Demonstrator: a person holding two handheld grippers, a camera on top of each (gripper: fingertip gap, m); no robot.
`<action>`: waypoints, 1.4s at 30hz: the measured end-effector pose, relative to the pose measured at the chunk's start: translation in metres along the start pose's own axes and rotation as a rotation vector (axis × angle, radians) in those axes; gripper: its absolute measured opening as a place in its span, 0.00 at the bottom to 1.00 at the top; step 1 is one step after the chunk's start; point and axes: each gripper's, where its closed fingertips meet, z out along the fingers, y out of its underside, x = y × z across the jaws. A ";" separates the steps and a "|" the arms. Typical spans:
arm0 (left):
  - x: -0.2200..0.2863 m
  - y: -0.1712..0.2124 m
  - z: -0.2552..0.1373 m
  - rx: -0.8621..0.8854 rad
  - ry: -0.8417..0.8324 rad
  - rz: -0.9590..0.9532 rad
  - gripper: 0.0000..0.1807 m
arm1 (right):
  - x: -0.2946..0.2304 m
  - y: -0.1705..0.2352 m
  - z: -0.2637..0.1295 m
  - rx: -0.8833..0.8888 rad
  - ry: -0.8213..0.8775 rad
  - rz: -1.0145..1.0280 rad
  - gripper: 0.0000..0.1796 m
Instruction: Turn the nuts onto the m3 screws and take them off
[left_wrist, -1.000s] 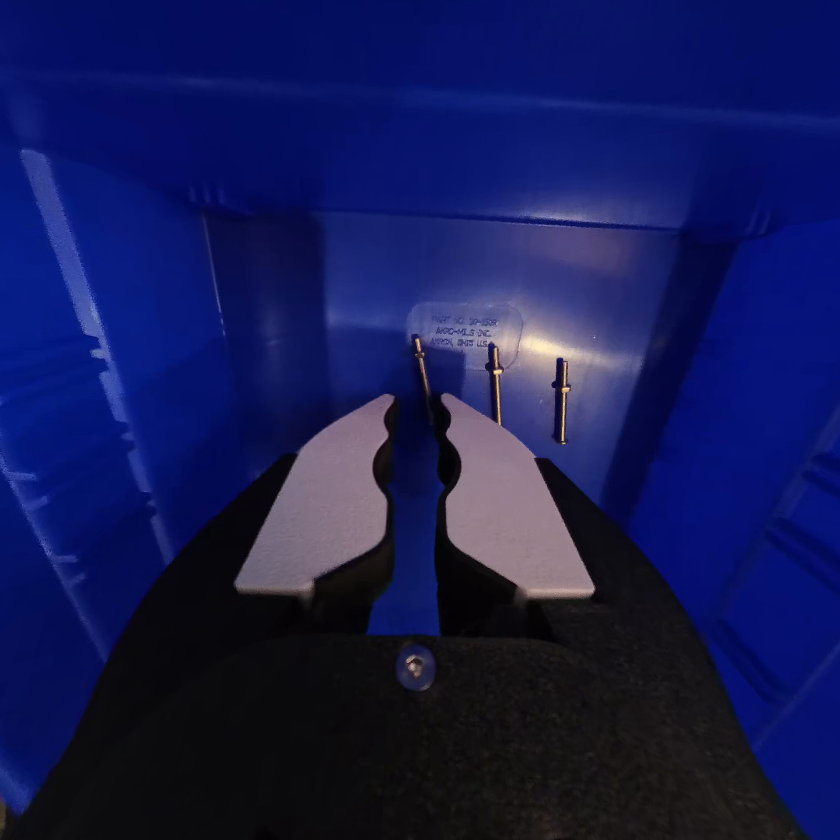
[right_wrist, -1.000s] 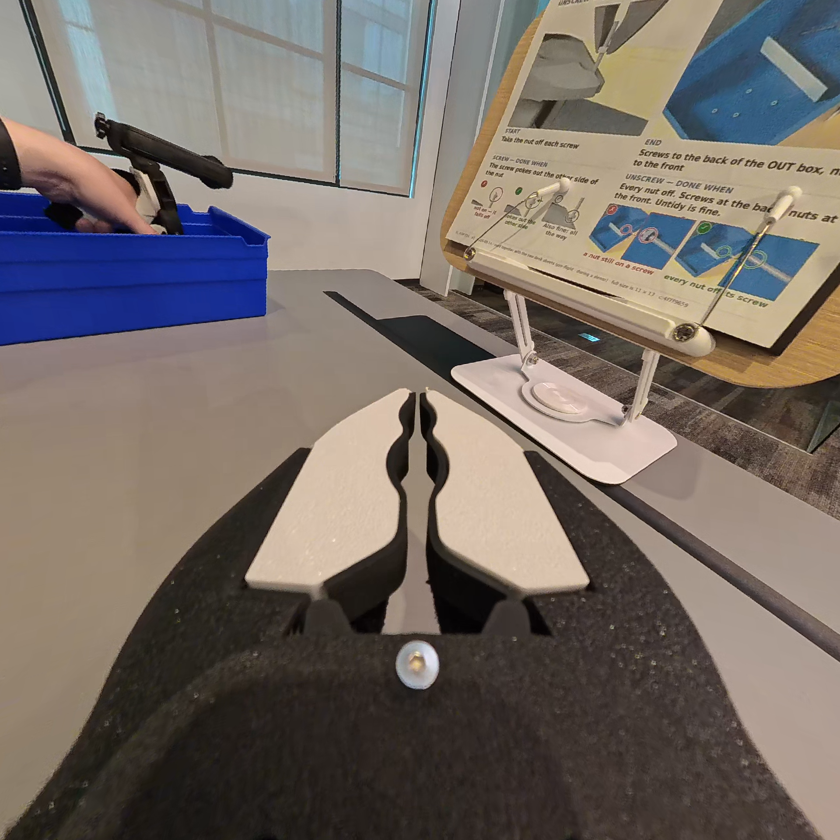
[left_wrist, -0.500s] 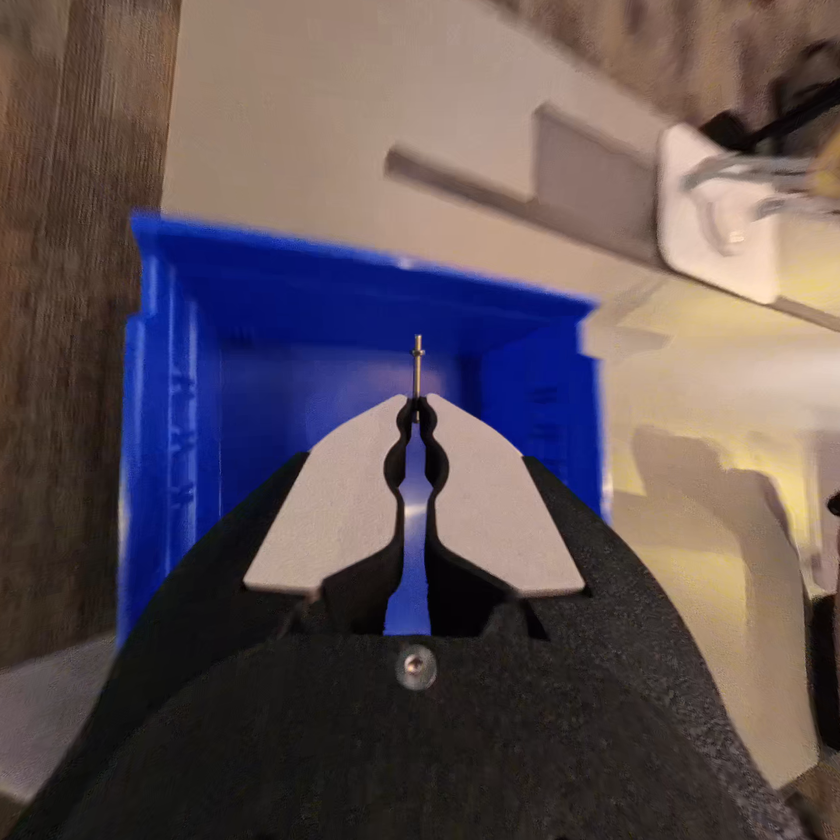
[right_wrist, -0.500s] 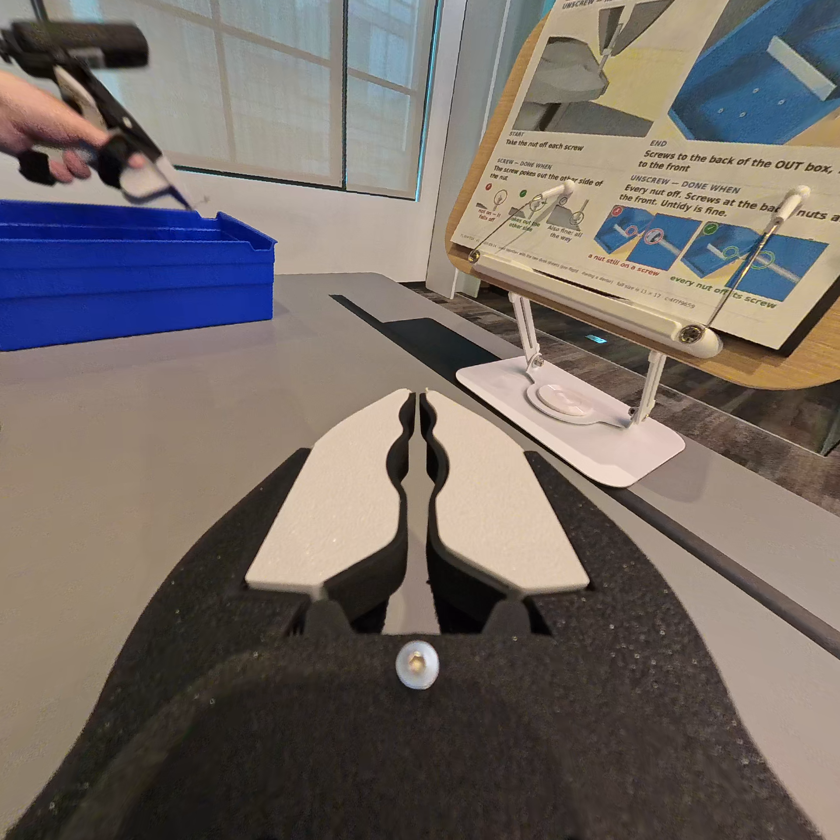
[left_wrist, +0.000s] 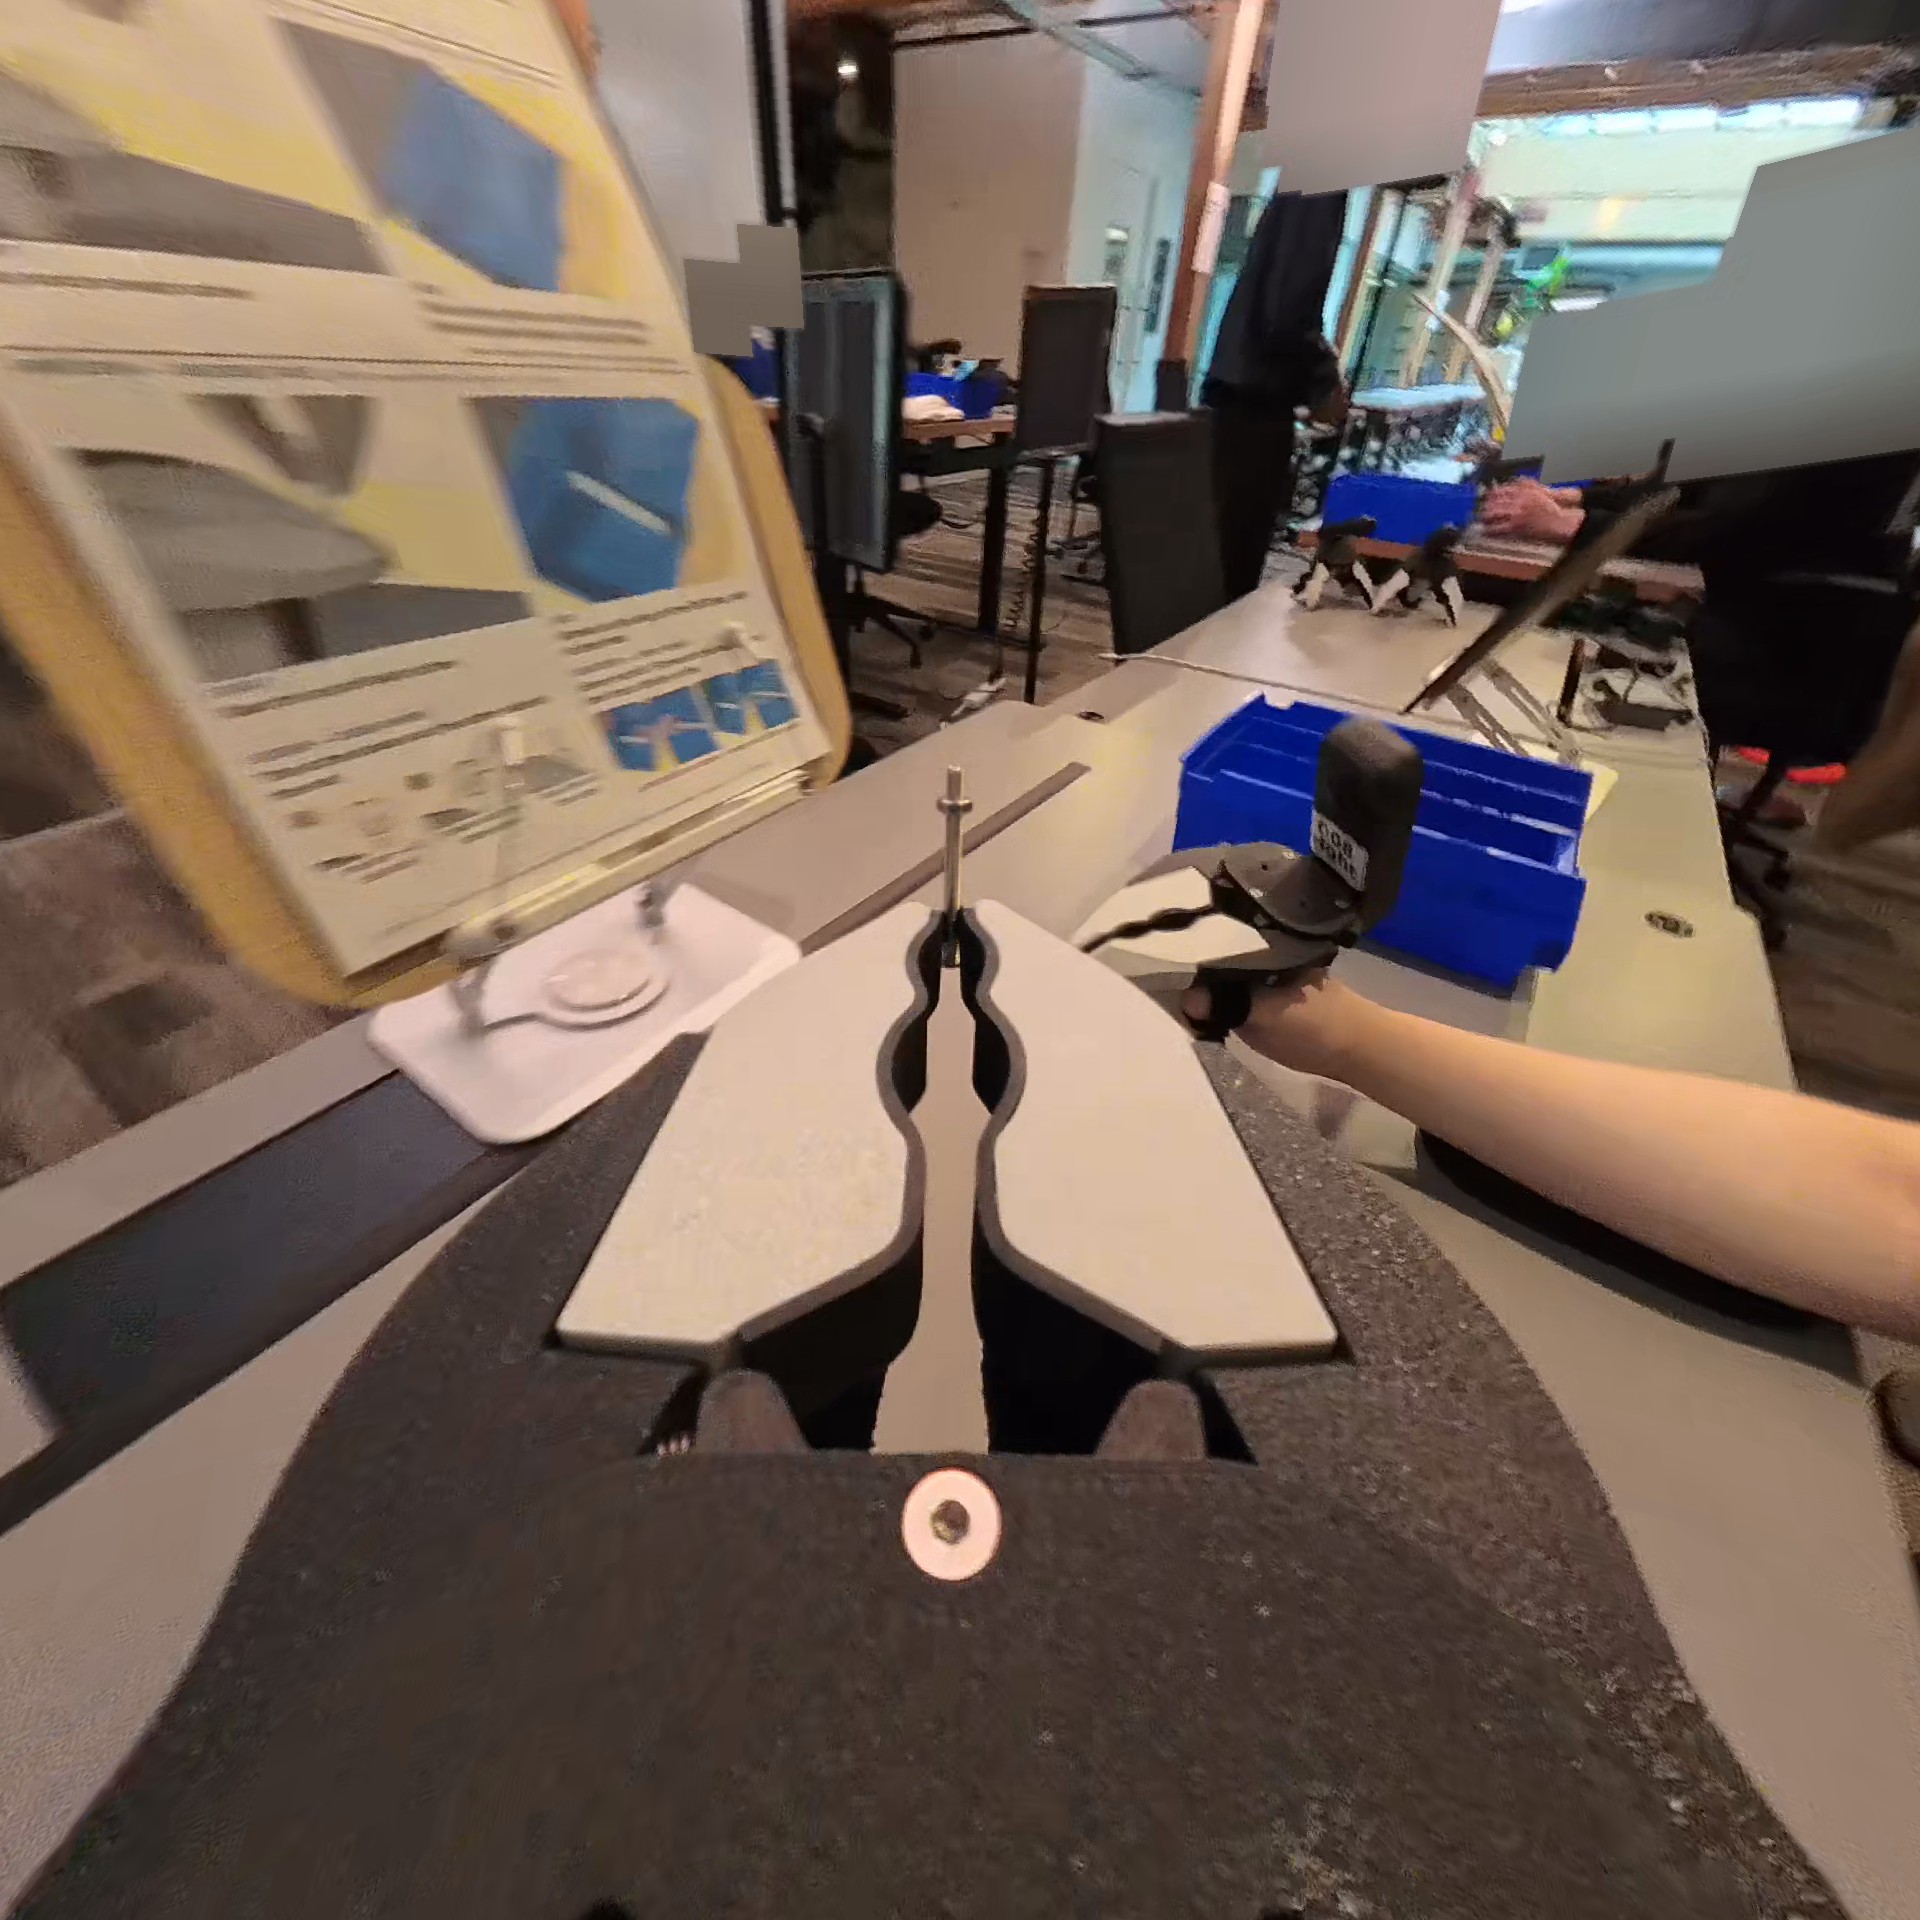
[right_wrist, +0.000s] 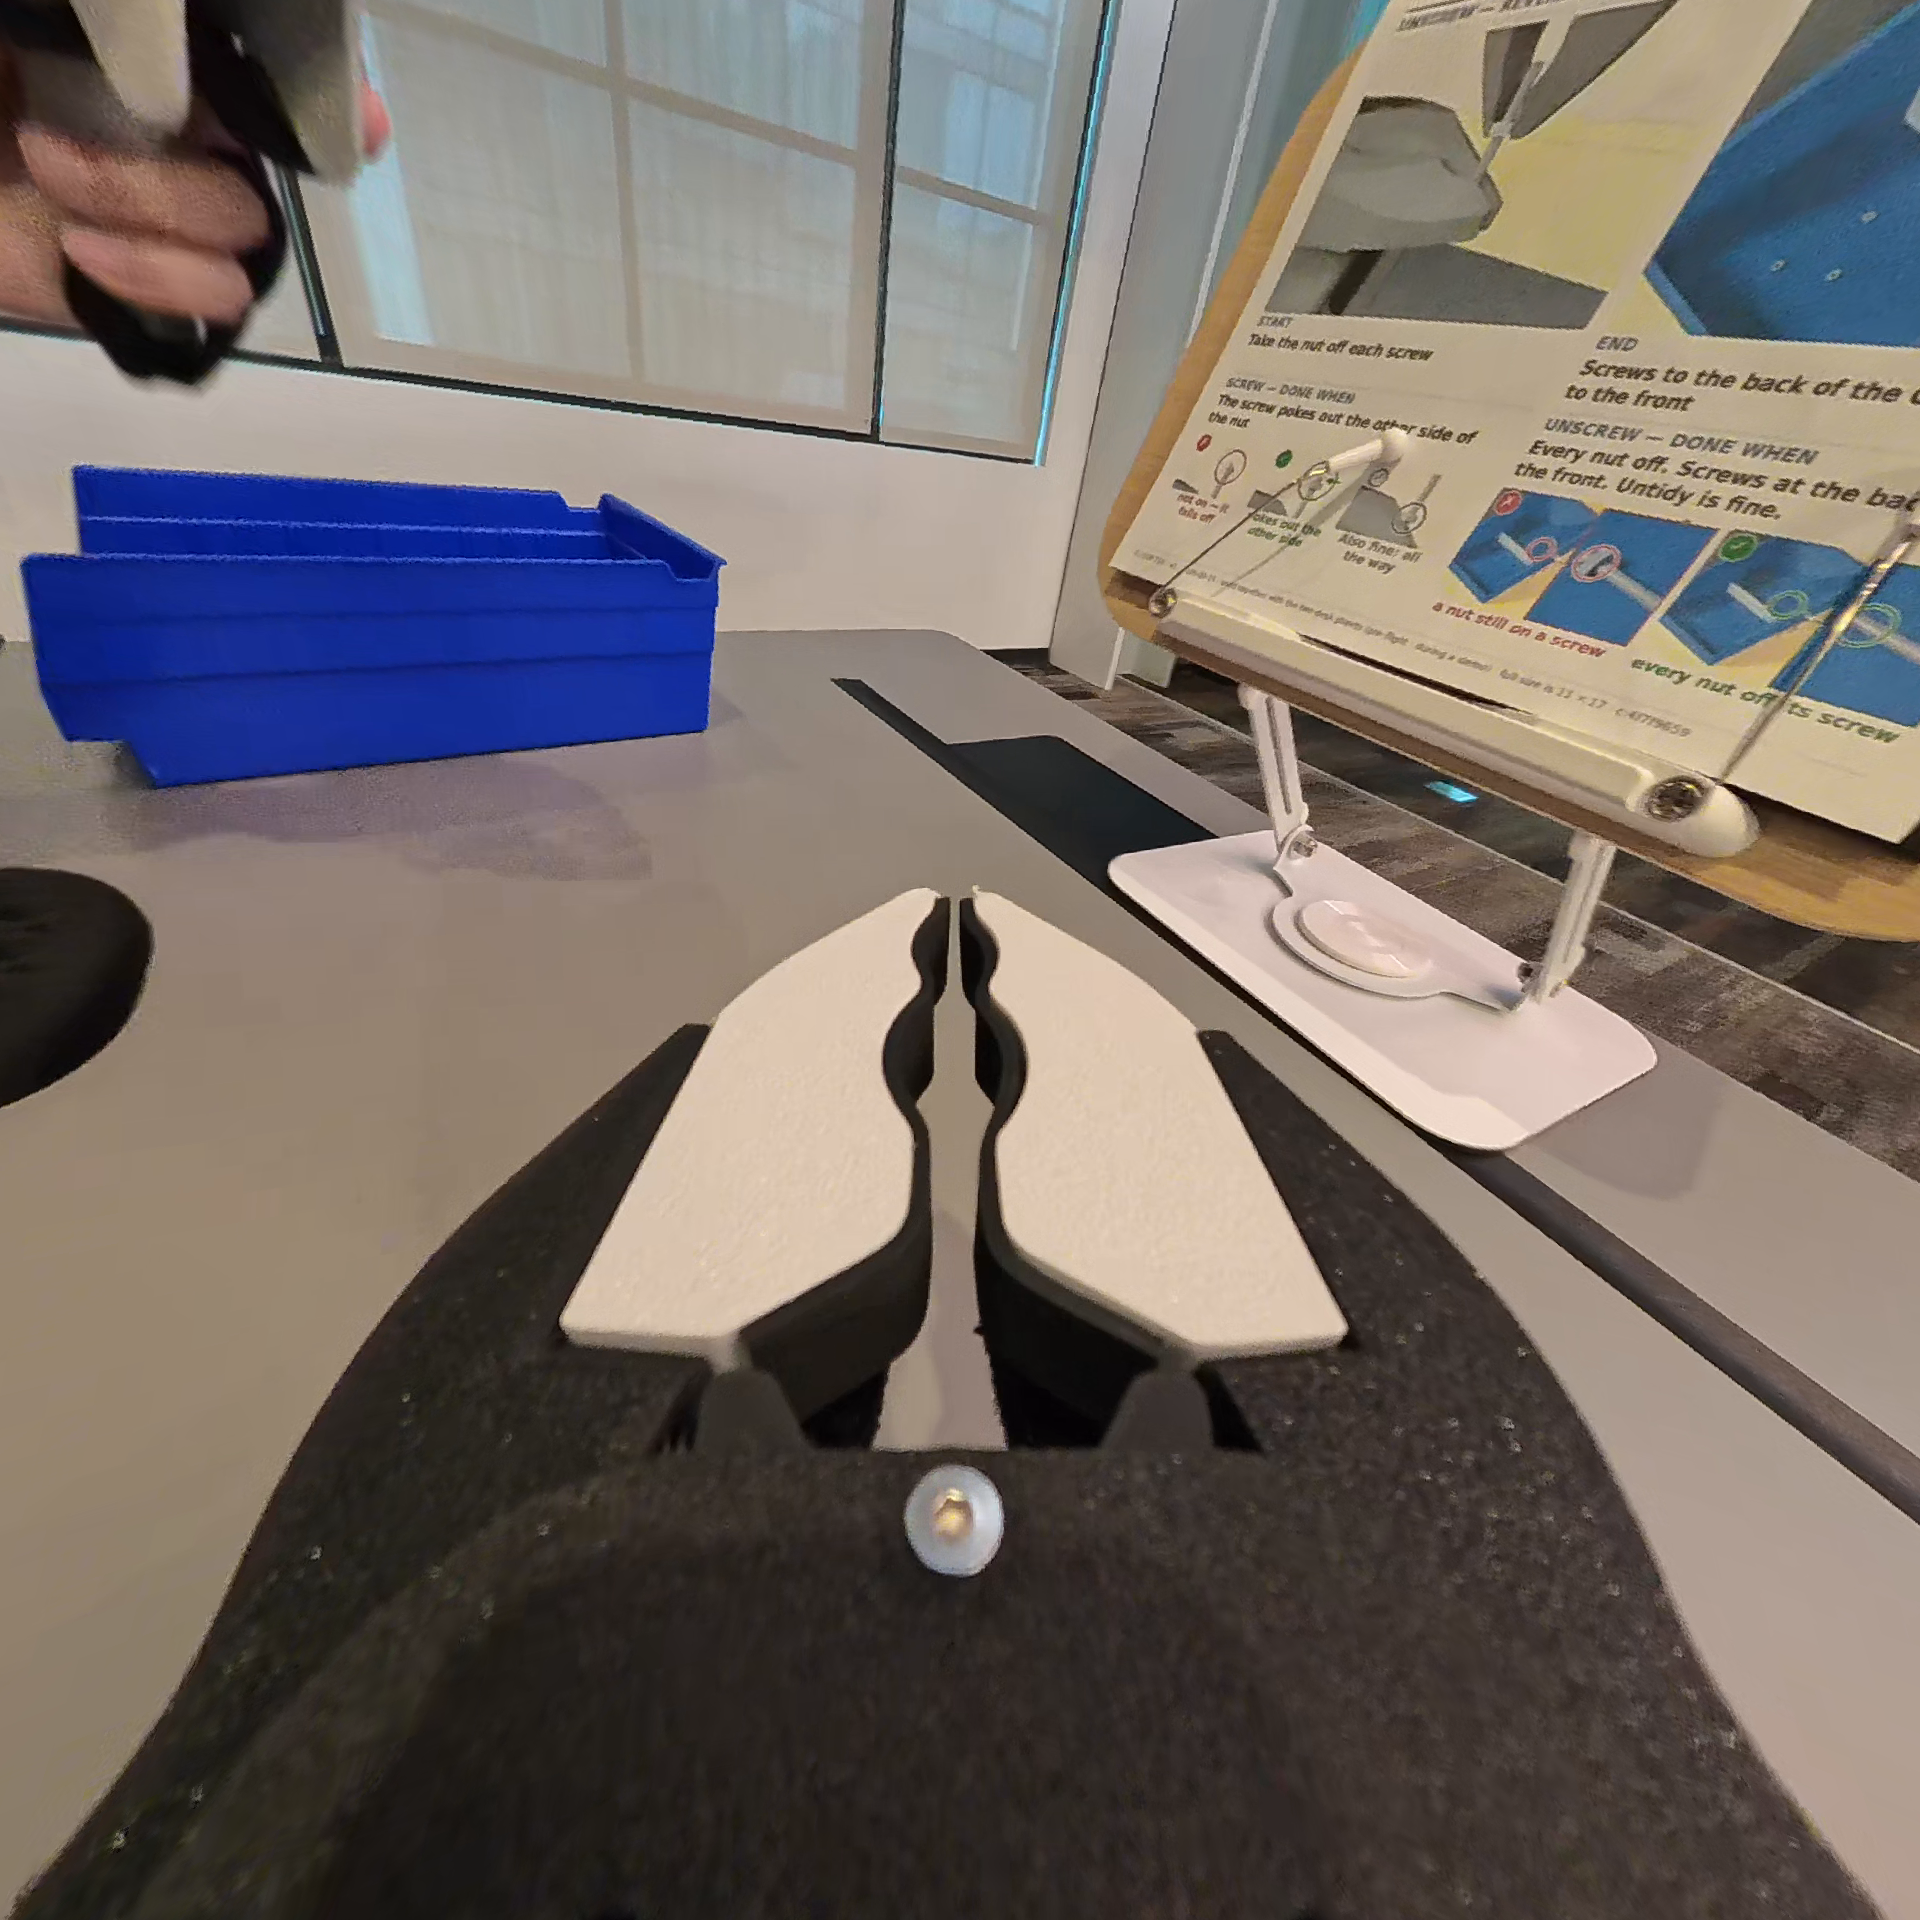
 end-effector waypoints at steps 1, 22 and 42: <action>0.011 0.009 0.019 0.006 0.013 0.022 0.01 | 0.002 -0.001 -0.004 0.007 0.003 0.011 0.01; 0.067 0.119 0.141 0.090 0.295 -0.143 0.01 | -0.021 -0.037 -0.021 0.188 -0.258 0.261 0.10; 0.075 0.118 0.137 0.084 0.350 -0.147 0.01 | -0.039 -0.024 -0.004 0.132 -0.333 0.338 0.07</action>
